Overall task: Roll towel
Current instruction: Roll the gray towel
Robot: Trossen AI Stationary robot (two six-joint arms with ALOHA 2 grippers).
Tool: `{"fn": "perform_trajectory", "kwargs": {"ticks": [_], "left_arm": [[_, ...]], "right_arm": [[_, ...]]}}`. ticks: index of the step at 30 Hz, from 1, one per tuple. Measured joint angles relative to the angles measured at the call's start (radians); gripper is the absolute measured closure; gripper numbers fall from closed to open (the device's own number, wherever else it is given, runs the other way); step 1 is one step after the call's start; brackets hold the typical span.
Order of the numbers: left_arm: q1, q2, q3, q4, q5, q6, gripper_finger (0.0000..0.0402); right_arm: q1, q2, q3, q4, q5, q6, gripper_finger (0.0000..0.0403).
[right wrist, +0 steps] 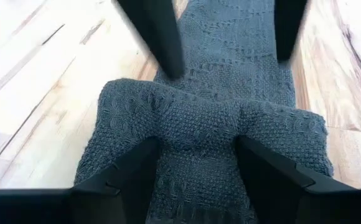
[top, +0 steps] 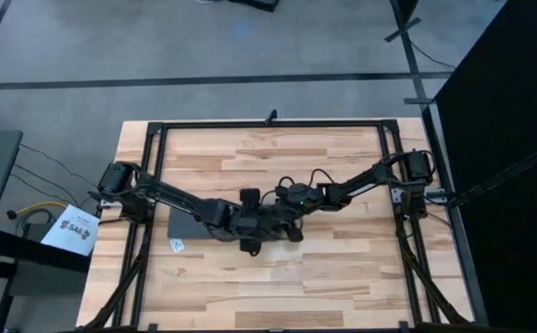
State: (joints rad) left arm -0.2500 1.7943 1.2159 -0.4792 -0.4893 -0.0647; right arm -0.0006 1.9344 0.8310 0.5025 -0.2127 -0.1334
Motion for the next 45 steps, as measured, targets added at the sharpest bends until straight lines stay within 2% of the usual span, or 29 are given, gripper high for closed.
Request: {"fn": "perform_trajectory", "kwargs": {"ticks": [2, 9, 15, 19, 22, 24, 28, 31, 33, 35, 36, 41, 45], "left_arm": [[0.007, 0.020, -0.027, 0.077, -0.006, -0.043, 0.0228], [0.002, 0.091, -0.105, 0.176, -0.014, -0.123, 0.0228], [-0.005, 0.105, -0.211, 0.345, -0.031, -0.119, 0.0228], [0.001, 0.104, -0.268, 0.449, -0.033, -0.115, 0.0228], [0.008, 0.106, -0.309, 0.559, -0.030, -0.100, 0.0228], [0.012, 0.108, -0.335, 0.635, -0.027, -0.084, 0.0228], [0.021, 0.109, -0.352, 0.676, -0.016, -0.064, 0.0228], [0.027, 0.108, -0.354, 0.678, -0.011, -0.084, 0.0228], [0.033, 0.109, -0.354, 0.686, -0.011, -0.106, 0.0228], [0.037, 0.109, -0.355, 0.689, -0.012, -0.135, 0.0228], [0.037, 0.109, -0.355, 0.690, -0.012, -0.146, 0.0228], [0.039, 0.111, -0.358, 0.719, -0.017, -0.167, 0.0228], [0.039, 0.112, -0.358, 0.738, -0.030, -0.135, 0.0228]], "right_arm": [[0.000, 0.000, 0.000, -0.002, 0.000, 0.002, 0.0196], [0.002, 0.000, -0.001, -0.012, 0.045, 0.002, 0.0196], [0.001, -0.057, -0.004, -0.086, 0.065, 0.002, 0.0196], [0.000, -0.158, -0.006, -0.178, 0.168, -0.005, 0.0196], [-0.001, -0.213, -0.005, -0.208, 0.182, 0.006, 0.0196], [-0.001, -0.219, -0.005, -0.195, 0.182, 0.024, 0.0196], [0.000, -0.187, -0.003, -0.171, 0.182, 0.068, 0.0201], [0.027, -0.182, -0.005, -0.171, 0.238, 0.087, 0.0242], [0.055, -0.195, -0.005, -0.148, 0.308, 0.053, 0.0299], [0.064, -0.196, -0.003, -0.100, 0.328, 0.027, 0.0369], [0.059, -0.194, -0.003, -0.082, 0.329, 0.024, 0.0384], [-0.003, -0.128, -0.003, -0.027, 0.298, 0.035, 0.0401], [-0.063, -0.058, -0.003, 0.042, 0.152, 0.031, 0.0402]]}}
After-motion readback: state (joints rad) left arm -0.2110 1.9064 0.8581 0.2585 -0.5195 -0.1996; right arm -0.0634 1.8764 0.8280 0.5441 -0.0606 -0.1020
